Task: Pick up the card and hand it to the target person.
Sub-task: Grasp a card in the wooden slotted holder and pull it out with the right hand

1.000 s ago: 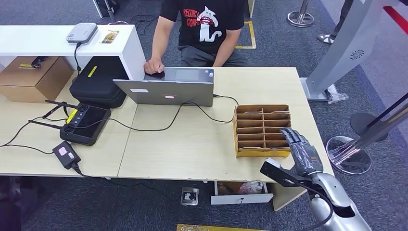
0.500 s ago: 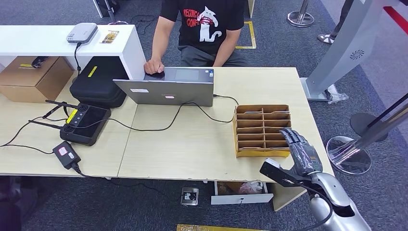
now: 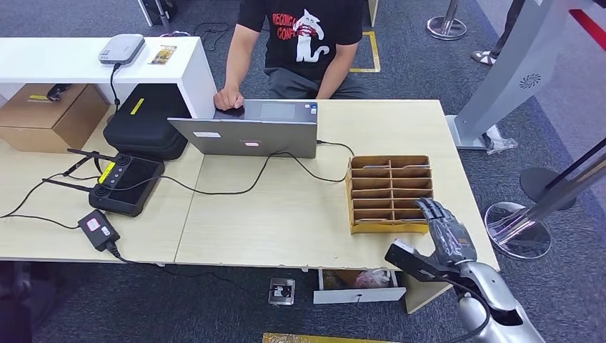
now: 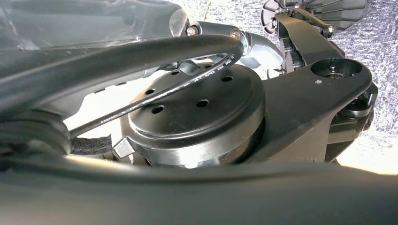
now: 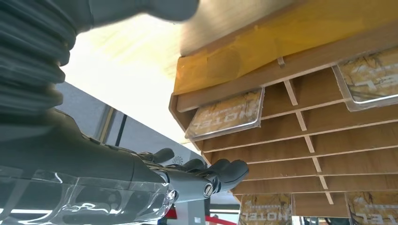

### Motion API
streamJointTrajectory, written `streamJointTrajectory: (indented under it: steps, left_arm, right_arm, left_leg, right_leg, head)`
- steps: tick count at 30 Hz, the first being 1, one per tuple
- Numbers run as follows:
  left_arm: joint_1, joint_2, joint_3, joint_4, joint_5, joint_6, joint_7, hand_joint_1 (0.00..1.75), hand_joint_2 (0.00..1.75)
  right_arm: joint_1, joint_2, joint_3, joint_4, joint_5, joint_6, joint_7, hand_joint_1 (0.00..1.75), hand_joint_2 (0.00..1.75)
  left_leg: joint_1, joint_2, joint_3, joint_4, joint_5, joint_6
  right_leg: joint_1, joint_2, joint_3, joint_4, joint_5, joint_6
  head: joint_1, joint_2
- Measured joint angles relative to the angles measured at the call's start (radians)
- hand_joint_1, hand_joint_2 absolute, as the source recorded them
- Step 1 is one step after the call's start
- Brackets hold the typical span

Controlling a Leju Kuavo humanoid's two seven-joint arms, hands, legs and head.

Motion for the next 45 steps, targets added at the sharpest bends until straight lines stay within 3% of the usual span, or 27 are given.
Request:
streamJointTrajectory:
  steps: [4, 17, 32, 38, 45]
  left_arm:
    - [0.0, 0.0, -0.006, 0.0, 0.0, 0.0, 0.0, 0.0, 0.0]
    - [-0.001, 0.0, -0.017, 0.0, 0.0, 0.0, 0.008, 0.0, 0.0]
    - [-0.004, 0.0, -0.035, 0.0, 0.006, 0.0, 0.018, 0.0, 0.0]
    - [-0.007, 0.0, -0.048, 0.0, 0.013, 0.005, 0.018, 0.0, 0.0]
    - [-0.01, -0.006, -0.066, 0.0, 0.023, 0.053, 0.018, 0.0, 0.0]
  right_arm:
    - [0.006, 0.007, 0.0, 0.004, 0.003, -0.008, 0.001, 1.69, 1.75]
    - [0.055, 0.021, -0.003, -0.036, 0.027, -0.045, 0.011, 1.41, 1.75]
    - [0.137, 0.041, -0.044, -0.112, 0.055, -0.104, -0.017, 1.52, 1.75]
    - [0.111, 0.066, -0.078, -0.128, -0.091, -0.228, -0.12, 1.44, 1.75]
    - [0.02, 0.095, -0.103, -0.126, -0.251, -0.231, -0.196, 1.45, 1.75]
  left_leg:
    - [0.0, 0.0, 0.0, 0.0, 0.0, 0.0]
    - [0.0, 0.0, 0.0, 0.0, 0.0, 0.0]
    - [0.0, 0.0, 0.0, 0.0, 0.0, 0.0]
    - [0.0, 0.001, 0.0, 0.0, 0.0, 0.0]
    - [0.0, 0.001, 0.001, 0.0, 0.001, 0.0]
  right_leg:
    - [0.0, 0.0, 0.0, 0.0, 0.0, 0.0]
    - [0.0, 0.0, 0.0, 0.0, 0.0, 0.0]
    - [0.0, 0.0, 0.0, 0.0, 0.0, 0.0]
    - [0.0, 0.001, 0.0, 0.0, 0.0, 0.0]
    - [0.0, 0.001, 0.0, 0.0, 0.001, 0.0]
  head:
    - [0.0, 0.0]
    - [0.0, 0.0]
    - [0.0, 0.0]
    - [0.0, 0.0]
    - [0.0, 0.0]
